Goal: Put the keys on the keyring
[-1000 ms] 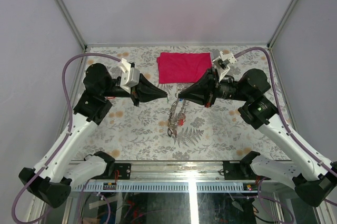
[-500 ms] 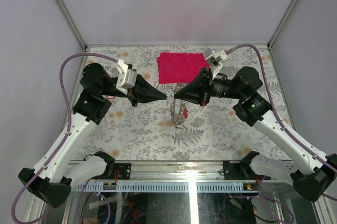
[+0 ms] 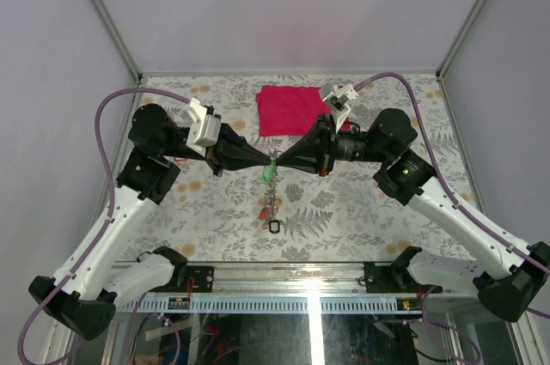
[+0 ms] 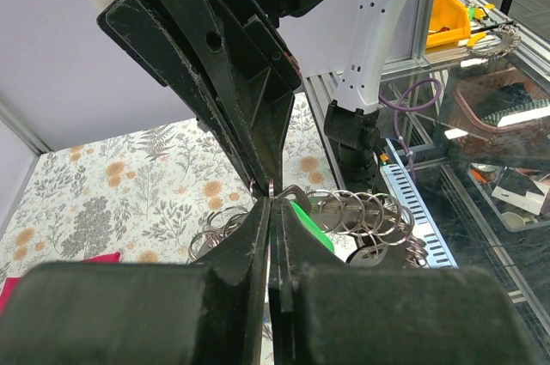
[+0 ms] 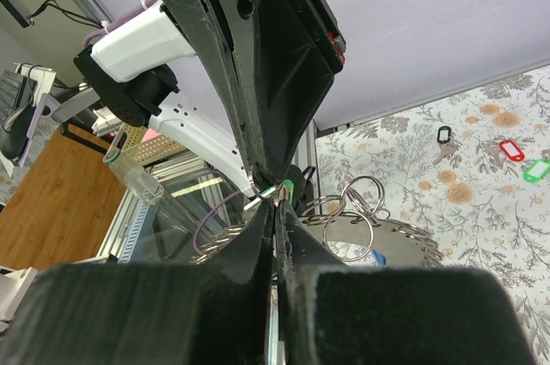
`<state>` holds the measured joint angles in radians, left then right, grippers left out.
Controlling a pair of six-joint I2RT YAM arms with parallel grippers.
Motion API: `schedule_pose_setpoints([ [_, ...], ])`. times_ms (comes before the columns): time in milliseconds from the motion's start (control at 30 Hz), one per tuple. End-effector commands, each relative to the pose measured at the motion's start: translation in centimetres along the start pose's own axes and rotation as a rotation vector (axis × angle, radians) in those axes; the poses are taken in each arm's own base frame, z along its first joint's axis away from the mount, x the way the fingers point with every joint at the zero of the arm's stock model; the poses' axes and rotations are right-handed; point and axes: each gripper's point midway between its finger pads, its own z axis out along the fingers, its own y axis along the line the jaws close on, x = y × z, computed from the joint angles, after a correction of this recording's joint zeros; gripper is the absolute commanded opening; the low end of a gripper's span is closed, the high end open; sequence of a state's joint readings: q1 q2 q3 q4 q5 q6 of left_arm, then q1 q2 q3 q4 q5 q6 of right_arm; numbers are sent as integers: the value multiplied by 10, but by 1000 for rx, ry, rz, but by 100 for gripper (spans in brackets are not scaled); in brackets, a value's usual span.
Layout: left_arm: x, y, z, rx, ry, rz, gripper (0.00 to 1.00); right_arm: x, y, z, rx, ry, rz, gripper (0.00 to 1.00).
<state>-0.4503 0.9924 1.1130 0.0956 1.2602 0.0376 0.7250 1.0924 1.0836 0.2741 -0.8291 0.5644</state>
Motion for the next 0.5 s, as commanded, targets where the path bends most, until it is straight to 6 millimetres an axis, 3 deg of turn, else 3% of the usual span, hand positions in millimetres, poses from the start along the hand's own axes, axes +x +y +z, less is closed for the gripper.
schedule_pose_setpoints([
  [0, -13, -2, -2, 6, -17, 60, 0, -39, 27, 2, -58, -93, -113, 0],
  [300, -17, -5, -3, 0, -19, 68, 0, -46, 26, -10, 25, -141, -179, 0],
  [467, -18, -6, -3, -3, -18, 70, 0, -50, 38, -18, 9, -161, -218, 0],
])
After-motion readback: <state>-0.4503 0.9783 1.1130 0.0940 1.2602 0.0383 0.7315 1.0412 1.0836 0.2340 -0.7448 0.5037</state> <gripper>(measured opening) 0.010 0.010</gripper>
